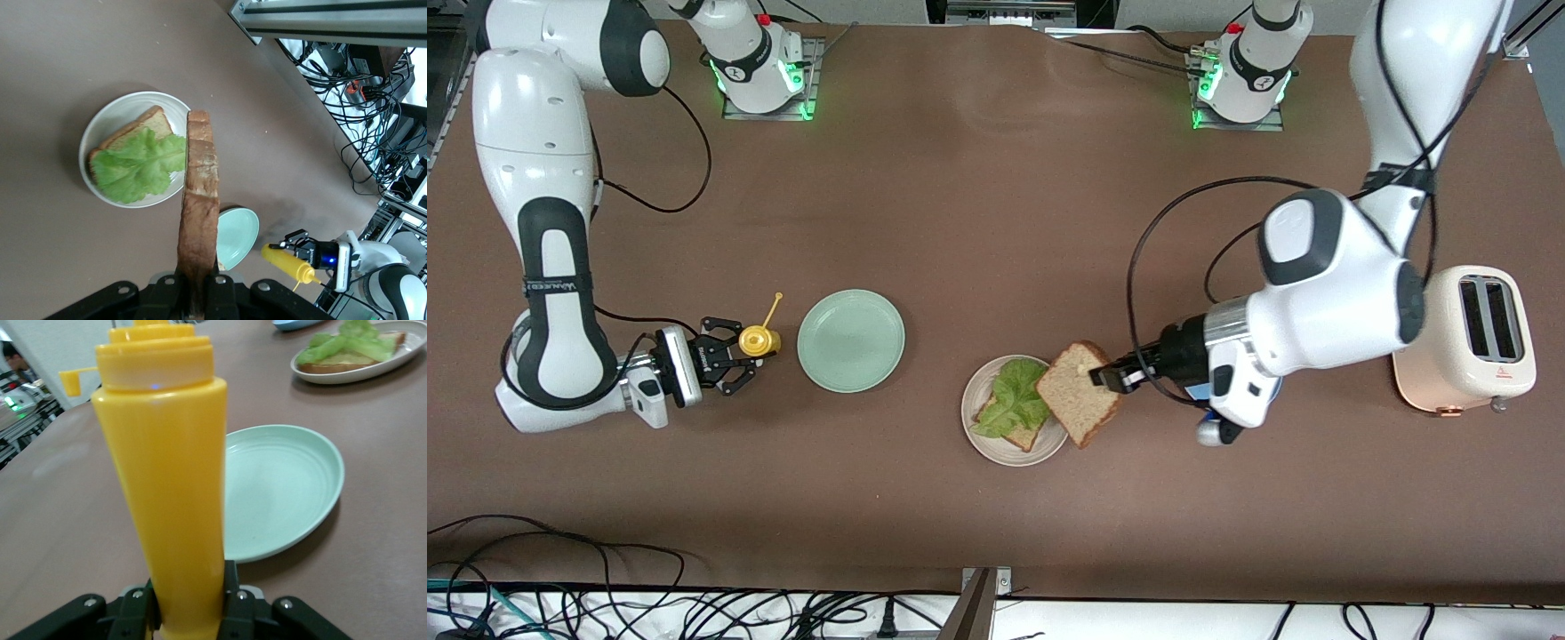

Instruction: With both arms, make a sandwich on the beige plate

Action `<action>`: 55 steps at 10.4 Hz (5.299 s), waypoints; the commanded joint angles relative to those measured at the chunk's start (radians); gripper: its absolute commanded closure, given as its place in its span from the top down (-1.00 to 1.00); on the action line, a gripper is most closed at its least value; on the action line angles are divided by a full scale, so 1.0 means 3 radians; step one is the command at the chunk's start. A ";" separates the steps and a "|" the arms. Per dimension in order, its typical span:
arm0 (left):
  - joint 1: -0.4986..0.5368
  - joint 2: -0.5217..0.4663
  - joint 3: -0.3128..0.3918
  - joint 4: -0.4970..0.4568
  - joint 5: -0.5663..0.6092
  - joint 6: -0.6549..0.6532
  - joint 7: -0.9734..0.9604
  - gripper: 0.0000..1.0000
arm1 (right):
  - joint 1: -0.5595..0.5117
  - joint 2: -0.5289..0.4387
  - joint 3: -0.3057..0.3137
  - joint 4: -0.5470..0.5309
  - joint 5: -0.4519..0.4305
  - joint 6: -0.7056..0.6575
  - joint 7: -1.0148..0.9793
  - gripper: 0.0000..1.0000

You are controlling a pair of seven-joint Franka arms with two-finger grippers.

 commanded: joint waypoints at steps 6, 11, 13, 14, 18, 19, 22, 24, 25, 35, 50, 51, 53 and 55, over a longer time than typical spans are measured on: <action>-0.0392 0.0524 0.0062 0.0011 -0.0081 0.0545 0.0052 -1.00 | -0.0156 0.0381 0.0039 0.0396 0.0268 -0.0253 -0.0595 -1.00; -0.0612 0.0698 0.0221 0.0031 -0.0081 0.0794 0.0072 -1.00 | -0.0217 0.0493 0.0003 0.0396 0.0232 -0.0176 -0.0855 -0.99; -0.0612 0.0703 0.0221 0.0021 -0.0081 0.0795 0.0072 -0.93 | -0.0233 0.0519 0.0003 0.0391 0.0238 -0.0176 -0.0877 0.13; -0.0607 0.0708 0.0221 0.0026 -0.0081 0.0800 0.0067 -0.64 | -0.0243 0.0514 0.0003 0.0396 0.0227 -0.0176 -0.0871 0.99; -0.0515 0.0627 0.0312 0.0042 -0.0065 0.0749 0.0037 0.63 | -0.0212 0.0423 -0.0171 0.0391 0.0126 -0.0186 -0.0861 1.00; -0.0515 0.0622 0.0364 0.0032 -0.0040 0.0668 0.0042 0.70 | -0.0212 0.0326 -0.0191 0.0381 -0.0012 -0.0166 -0.0841 1.00; -0.0510 0.0606 0.0374 0.0006 0.0379 0.0213 0.0031 0.85 | -0.0192 -0.0189 -0.0304 0.0009 -0.0228 0.0175 -0.0836 1.00; -0.0530 0.0611 0.0415 0.0001 0.0400 0.0029 0.0031 0.93 | -0.0029 -0.0649 -0.0497 -0.0263 -0.0446 0.0452 -0.0729 1.00; -0.0510 0.0596 0.0410 0.0006 0.0461 -0.0134 0.0031 0.97 | 0.0068 -0.0910 -0.0519 -0.0325 -0.0756 0.0640 -0.0551 1.00; 0.0338 -0.0523 0.0461 0.0052 0.1561 -0.1581 0.0623 0.99 | 0.0545 -0.2973 0.0135 -0.1553 -0.2717 0.0868 0.5144 1.00; 0.1116 -0.1107 0.0451 0.0011 0.2139 -0.2104 0.1325 1.00 | 0.0729 -0.2917 0.0136 -0.0852 -0.3050 0.0330 0.6604 1.00; 0.1116 -0.1107 0.0456 0.0011 0.2139 -0.2104 0.1330 1.00 | 0.0688 -0.2886 0.0126 -0.0852 -0.3025 0.0356 0.6614 1.00; 0.1136 -0.1107 0.0456 0.0011 0.2139 -0.2104 0.1346 1.00 | 0.0677 -0.2871 0.0125 -0.0842 -0.3025 0.0458 0.6614 1.00; 0.1162 -0.1107 0.0456 0.0021 0.2139 -0.2104 0.1346 1.00 | 0.0667 -0.2866 0.0120 -0.0847 -0.3015 0.0474 0.6620 1.00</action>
